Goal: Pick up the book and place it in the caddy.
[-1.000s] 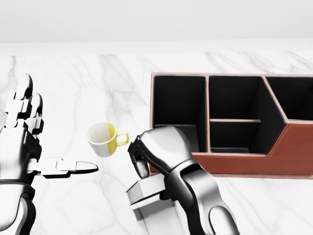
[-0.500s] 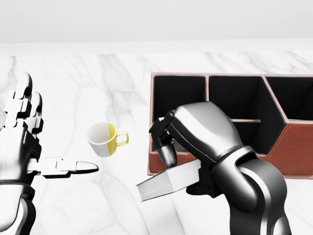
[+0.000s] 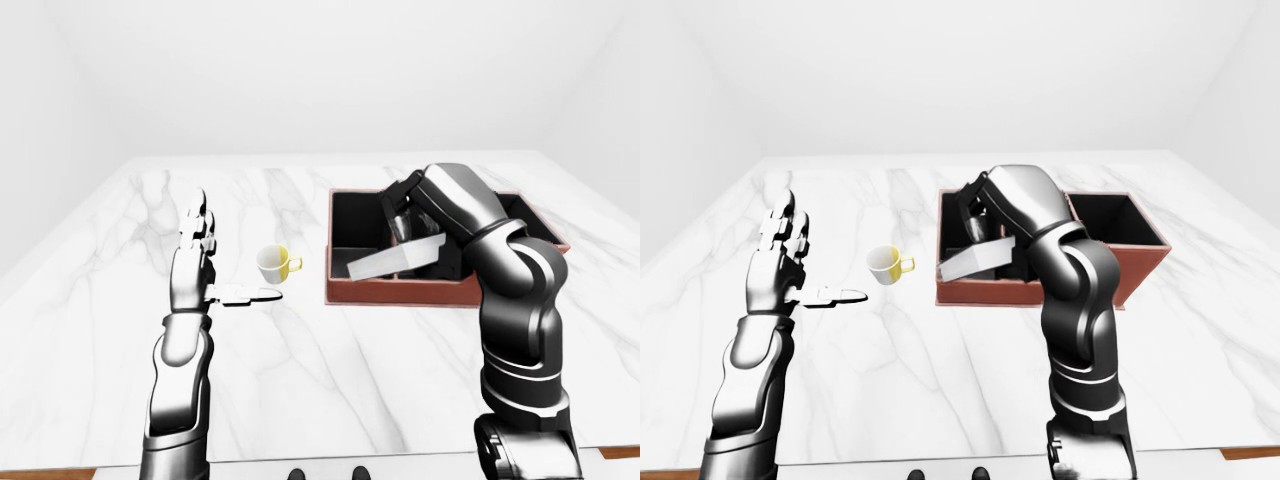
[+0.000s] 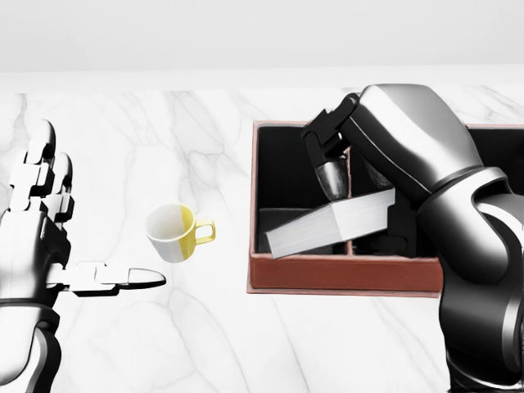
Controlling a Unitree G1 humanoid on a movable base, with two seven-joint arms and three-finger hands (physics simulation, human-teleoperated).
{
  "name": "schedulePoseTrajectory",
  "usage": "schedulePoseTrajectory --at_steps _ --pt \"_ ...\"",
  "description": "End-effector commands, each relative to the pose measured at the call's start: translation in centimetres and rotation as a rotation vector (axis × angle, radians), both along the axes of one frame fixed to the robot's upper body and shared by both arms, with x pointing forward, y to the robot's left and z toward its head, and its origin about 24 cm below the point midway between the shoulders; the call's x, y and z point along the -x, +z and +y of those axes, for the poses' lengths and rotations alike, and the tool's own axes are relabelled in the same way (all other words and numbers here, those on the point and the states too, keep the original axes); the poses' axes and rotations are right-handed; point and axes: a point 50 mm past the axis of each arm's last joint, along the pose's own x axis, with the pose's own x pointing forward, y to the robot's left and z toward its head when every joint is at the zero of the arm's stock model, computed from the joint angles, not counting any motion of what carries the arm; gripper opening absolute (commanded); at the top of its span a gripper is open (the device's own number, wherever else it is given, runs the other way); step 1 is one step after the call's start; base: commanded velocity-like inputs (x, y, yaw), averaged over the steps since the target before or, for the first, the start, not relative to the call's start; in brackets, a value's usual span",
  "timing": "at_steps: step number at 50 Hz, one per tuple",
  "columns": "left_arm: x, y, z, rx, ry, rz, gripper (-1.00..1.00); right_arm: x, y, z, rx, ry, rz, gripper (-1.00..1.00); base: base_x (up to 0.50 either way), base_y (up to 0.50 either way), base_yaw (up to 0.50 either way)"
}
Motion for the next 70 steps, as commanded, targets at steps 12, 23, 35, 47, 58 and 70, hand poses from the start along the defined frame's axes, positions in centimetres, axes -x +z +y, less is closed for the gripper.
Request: schedulePoseTrajectory --at_steps 12,23,35,47,58,70 --pt "-0.1 -0.4 -0.1 0.004 -0.001 0.018 1.0 -5.4 0.8 -3.6 0.054 -0.182 0.072 -1.0 0.0 0.0 0.0" --pt "-0.1 -0.5 -0.2 0.002 -0.005 0.021 1.0 -7.7 0.6 -4.1 0.081 -0.247 0.061 -1.0 0.0 0.0 0.0" --pt "-0.1 -0.6 -0.1 0.002 -0.004 0.023 1.0 -9.6 0.1 -3.9 0.129 -0.283 0.057 -1.0 0.0 0.0 0.0" --pt "-0.2 -0.8 -0.1 0.005 -0.003 0.033 1.0 -10.7 -0.1 -4.4 0.173 -0.322 0.066 -1.0 0.0 0.0 0.0" --pt "-0.1 -0.9 0.0 0.007 0.0 0.038 1.0 -11.1 -0.6 -5.6 0.21 -0.365 0.085 -1.0 0.0 0.0 0.0" --pt "0.0 -1.0 0.0 0.008 0.001 0.041 1.0 -11.0 -1.1 -6.4 0.222 -0.398 0.101 -1.0 0.0 0.0 0.0"
